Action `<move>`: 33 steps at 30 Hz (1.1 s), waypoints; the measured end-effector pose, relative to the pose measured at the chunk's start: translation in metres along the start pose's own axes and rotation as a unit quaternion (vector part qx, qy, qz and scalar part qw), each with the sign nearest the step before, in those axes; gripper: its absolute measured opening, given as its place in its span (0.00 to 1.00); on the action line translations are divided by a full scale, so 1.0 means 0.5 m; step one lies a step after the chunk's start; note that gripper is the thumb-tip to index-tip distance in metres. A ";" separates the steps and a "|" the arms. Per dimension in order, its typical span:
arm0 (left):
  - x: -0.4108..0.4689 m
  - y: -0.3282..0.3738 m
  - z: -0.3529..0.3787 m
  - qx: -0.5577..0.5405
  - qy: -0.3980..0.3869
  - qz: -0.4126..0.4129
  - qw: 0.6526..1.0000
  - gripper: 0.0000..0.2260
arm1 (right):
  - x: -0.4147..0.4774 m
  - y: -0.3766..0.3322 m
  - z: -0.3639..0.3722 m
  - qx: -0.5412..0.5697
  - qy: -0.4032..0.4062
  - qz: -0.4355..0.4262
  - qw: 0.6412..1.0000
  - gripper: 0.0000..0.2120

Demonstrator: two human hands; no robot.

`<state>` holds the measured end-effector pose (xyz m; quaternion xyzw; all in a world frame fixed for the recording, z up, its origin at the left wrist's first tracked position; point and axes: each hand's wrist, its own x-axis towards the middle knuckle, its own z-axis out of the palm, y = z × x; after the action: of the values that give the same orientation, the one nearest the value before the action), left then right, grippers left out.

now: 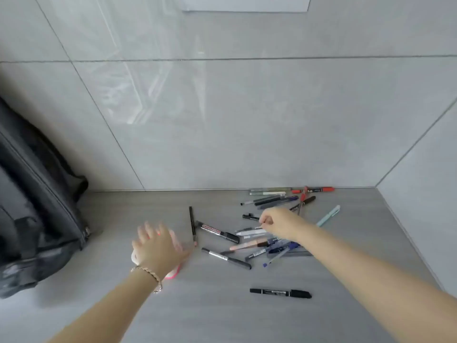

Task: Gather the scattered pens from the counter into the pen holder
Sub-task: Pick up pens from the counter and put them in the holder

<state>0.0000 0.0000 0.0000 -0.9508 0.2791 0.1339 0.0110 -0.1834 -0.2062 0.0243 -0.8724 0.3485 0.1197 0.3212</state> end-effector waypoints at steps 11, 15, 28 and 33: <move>-0.019 -0.122 0.019 -0.319 0.023 -0.024 0.947 0.44 | 0.163 -0.142 0.200 -0.168 0.005 0.013 0.986 0.13; -0.007 -0.164 -0.003 -0.364 0.038 -0.012 0.930 0.45 | 0.194 -0.181 0.216 -0.073 0.012 0.065 0.995 0.14; 0.052 -0.209 -0.026 -0.376 0.082 0.062 0.921 0.44 | 0.228 -0.312 0.224 0.102 0.032 0.100 0.989 0.04; 0.063 -0.189 -0.022 -0.326 0.093 0.129 0.932 0.44 | 0.095 -0.358 0.053 0.148 -0.073 -0.017 0.986 0.04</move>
<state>0.0785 0.0623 -0.0027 -0.8660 0.3403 0.1287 -0.3430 -0.0260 -0.1158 0.0689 -0.8098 0.3233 0.1250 0.4734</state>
